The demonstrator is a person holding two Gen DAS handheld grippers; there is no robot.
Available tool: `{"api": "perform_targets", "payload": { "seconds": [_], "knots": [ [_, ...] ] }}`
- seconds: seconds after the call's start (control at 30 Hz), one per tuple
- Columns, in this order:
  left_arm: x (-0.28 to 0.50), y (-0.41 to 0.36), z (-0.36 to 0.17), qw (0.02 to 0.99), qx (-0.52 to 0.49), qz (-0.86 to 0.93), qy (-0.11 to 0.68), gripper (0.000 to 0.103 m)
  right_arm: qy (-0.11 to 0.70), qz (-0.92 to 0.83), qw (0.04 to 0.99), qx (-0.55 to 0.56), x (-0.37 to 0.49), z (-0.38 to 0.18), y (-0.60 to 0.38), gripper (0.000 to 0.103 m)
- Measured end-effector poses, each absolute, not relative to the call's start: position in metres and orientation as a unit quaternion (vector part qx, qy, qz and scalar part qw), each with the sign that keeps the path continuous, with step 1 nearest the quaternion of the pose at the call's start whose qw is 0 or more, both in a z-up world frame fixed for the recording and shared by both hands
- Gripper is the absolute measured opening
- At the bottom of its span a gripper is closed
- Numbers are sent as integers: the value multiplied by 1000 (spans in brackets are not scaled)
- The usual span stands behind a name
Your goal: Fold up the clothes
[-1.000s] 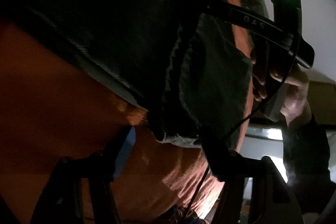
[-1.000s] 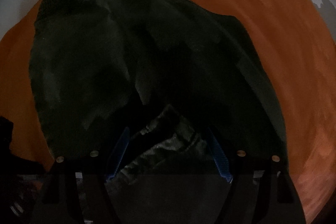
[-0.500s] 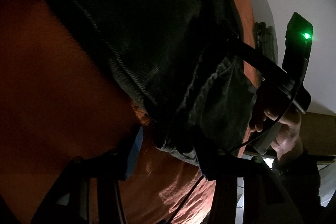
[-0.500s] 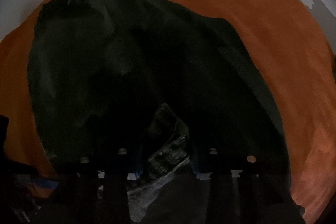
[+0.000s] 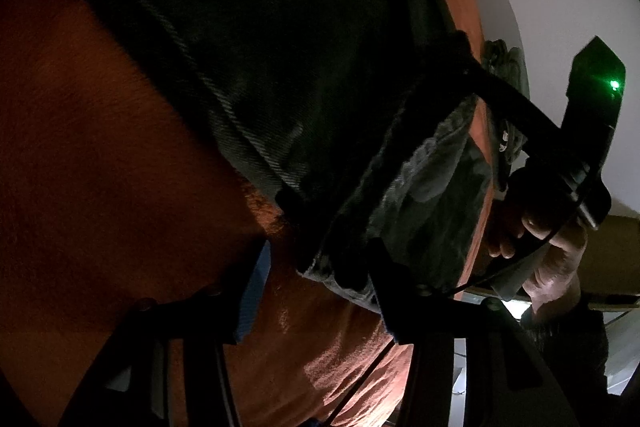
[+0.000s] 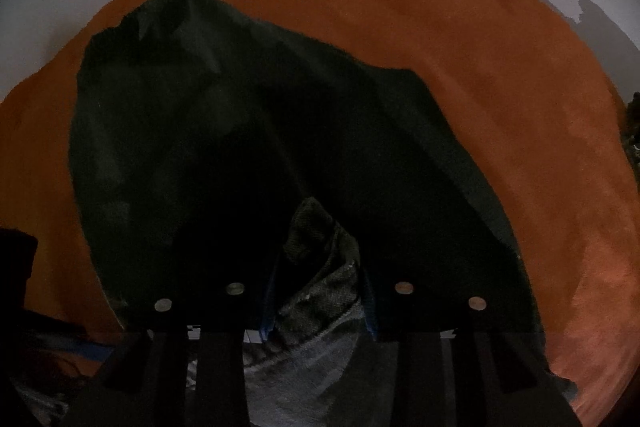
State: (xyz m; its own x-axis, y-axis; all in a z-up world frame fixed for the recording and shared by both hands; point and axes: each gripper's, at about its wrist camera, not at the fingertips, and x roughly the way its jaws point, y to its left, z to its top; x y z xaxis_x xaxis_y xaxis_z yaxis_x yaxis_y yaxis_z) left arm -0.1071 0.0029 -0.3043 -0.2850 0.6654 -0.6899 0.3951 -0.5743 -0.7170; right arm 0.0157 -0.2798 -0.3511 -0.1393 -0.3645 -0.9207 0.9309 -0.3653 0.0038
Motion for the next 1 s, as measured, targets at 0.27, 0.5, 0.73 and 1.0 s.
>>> {"api": "perform_targets", "payload": {
  "seconds": [0.27,0.5,0.73,1.0],
  "knots": [
    [-102,2,-303,104,-585,660,-459,56,284,-698,468,462,11,-347,-245,32],
    [-96,-10,-303,122,-581,648,-477,56,286,-697,461,468,8,-346,-264,32],
    [-89,-34,-307,101,-571,639,-506,56,262,-728,450,447,4,-330,-281,32],
    [-90,-27,-304,100,-579,647,-486,56,244,-694,434,519,-27,-355,-281,44]
  ]
}}
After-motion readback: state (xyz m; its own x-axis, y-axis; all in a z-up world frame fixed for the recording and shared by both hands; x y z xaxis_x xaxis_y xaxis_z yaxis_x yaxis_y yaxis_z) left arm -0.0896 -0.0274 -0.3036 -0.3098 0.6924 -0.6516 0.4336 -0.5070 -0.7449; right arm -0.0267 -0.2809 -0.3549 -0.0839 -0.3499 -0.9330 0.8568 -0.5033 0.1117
